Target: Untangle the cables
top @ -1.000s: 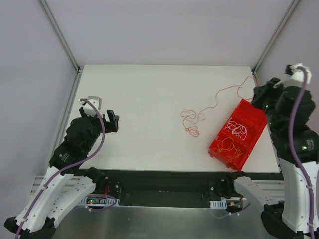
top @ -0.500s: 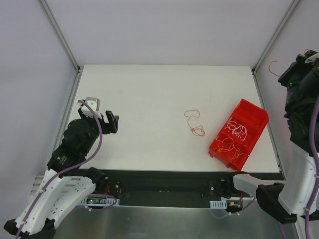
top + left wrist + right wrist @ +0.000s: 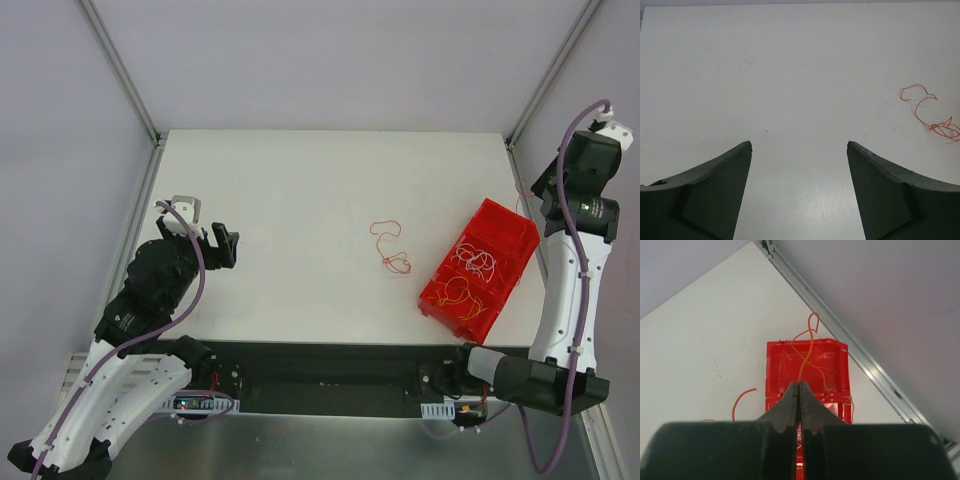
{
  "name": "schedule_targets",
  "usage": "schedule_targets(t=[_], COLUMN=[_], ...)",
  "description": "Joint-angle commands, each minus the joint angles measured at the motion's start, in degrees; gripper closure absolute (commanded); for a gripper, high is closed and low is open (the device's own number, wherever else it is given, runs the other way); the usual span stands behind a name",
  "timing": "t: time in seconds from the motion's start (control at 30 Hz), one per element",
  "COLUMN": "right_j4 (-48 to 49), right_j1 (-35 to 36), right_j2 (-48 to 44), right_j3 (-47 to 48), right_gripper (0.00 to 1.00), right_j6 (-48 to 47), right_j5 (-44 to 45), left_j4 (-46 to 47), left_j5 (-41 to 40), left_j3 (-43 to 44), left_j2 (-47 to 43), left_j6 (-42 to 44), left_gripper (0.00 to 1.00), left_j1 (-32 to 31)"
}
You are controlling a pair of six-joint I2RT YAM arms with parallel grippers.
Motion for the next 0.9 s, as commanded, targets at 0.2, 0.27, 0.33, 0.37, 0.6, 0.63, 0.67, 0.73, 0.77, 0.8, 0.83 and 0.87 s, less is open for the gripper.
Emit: schedule_targets(t=[0.2, 0.27, 0.33, 0.37, 0.6, 0.63, 0.67, 0.73, 0.77, 0.8, 0.83, 0.87], right_j4=[2.54, 2.01, 1.57, 1.40, 1.83, 1.92, 2.27, 2.19, 2.27, 2.54, 3.06, 3.85], right_j1=[-7.10, -7.10, -7.10, -7.10, -7.10, -7.10, -7.10, -7.10, -7.02, -7.10, -7.10, -7.10], right_j2=[-1.54, -1.10, -0.31, 0.30, 6.10, 6.63, 7.16, 7.78, 7.52, 7.08, 6.55, 5.50], right_j3=[9.03, 13.86, 18.08, 19.76, 27.07, 27.33, 27.42, 27.07, 26.11, 24.97, 23.22, 20.85], right_gripper=[0.99, 1.00, 0.99, 0.99, 1.00, 0.99, 0.99, 0.99, 0.99, 0.99, 0.99, 0.99], right_j6=[10.36, 10.54, 10.72, 10.80, 13.44, 13.70, 13.88, 13.97, 13.97, 13.97, 13.97, 13.97], right_j5=[-16.26, -15.55, -15.11, -15.02, -18.00, -18.62, -18.97, -19.24, -19.24, -19.15, -19.07, -18.80], left_j4=[2.00, 2.00, 2.00, 2.00, 2.09, 2.09, 2.00, 2.09, 2.09, 2.09, 2.09, 2.09], left_j5=[0.14, -0.04, -0.04, -0.04, 0.22, 0.22, 0.14, -0.13, -0.13, -0.13, -0.13, -0.13], left_j3=[-0.53, -0.53, -0.44, -0.44, -0.36, -0.36, -0.44, -0.44, -0.44, -0.44, -0.53, -0.53], left_j2=[0.78, 1.22, 1.57, 1.83, 3.59, 3.68, 3.59, 3.42, 3.33, 3.24, 3.07, 3.07], left_j6=[-0.25, -0.17, -0.25, -0.17, 0.01, 0.01, 0.01, 0.01, 0.01, 0.01, 0.10, 0.01], left_gripper=[0.23, 0.23, 0.23, 0.23, 0.24, 0.24, 0.24, 0.24, 0.24, 0.24, 0.24, 0.23], left_j1=[0.26, 0.43, 0.43, 0.43, 0.61, 0.69, 0.87, 1.13, 1.22, 1.40, 1.49, 1.57])
